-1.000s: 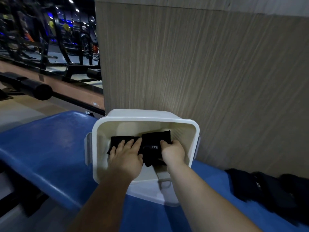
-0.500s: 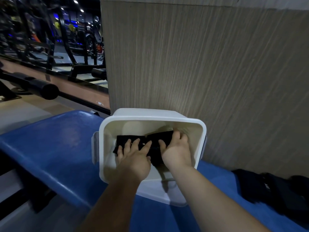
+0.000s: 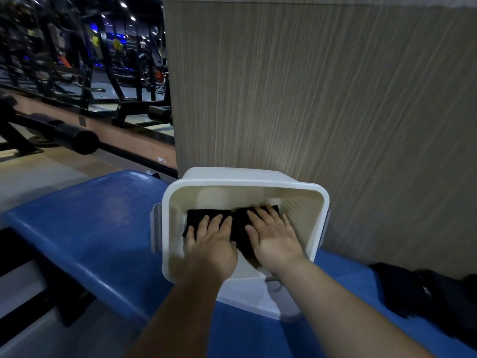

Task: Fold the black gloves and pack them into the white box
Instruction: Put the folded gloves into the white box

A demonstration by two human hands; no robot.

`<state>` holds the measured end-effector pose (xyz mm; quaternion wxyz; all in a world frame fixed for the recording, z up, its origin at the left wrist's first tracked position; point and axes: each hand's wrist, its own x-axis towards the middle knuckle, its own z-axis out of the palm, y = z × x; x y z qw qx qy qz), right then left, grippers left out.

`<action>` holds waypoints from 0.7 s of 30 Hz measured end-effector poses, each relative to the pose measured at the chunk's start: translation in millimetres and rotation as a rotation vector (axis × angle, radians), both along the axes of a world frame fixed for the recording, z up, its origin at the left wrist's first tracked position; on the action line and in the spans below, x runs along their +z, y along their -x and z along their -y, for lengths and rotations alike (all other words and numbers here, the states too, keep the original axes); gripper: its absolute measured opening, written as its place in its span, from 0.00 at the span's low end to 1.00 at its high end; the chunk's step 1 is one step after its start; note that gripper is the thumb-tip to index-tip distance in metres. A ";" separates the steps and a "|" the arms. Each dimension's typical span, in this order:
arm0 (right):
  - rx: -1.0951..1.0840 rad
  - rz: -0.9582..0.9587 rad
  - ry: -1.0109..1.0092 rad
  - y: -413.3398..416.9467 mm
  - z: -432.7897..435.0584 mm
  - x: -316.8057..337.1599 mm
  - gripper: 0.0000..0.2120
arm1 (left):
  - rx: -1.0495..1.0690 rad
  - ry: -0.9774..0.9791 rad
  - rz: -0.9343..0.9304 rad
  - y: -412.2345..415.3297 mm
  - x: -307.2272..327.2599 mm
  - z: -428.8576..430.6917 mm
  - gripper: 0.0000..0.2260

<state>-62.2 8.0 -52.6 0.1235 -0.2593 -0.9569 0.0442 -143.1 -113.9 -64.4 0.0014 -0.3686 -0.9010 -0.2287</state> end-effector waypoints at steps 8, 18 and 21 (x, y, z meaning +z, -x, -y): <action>0.039 0.094 0.006 -0.6 -16.0 -6.7 0.27 | 0.012 -0.004 0.033 4.6 1.7 5.1 0.24; 0.046 0.112 0.029 -2.1 -15.1 -10.3 0.25 | 0.025 0.035 0.031 -0.5 4.1 -0.1 0.24; 0.040 0.097 0.036 -1.2 -14.7 -9.8 0.24 | 0.020 0.044 0.034 -2.5 7.9 -0.4 0.24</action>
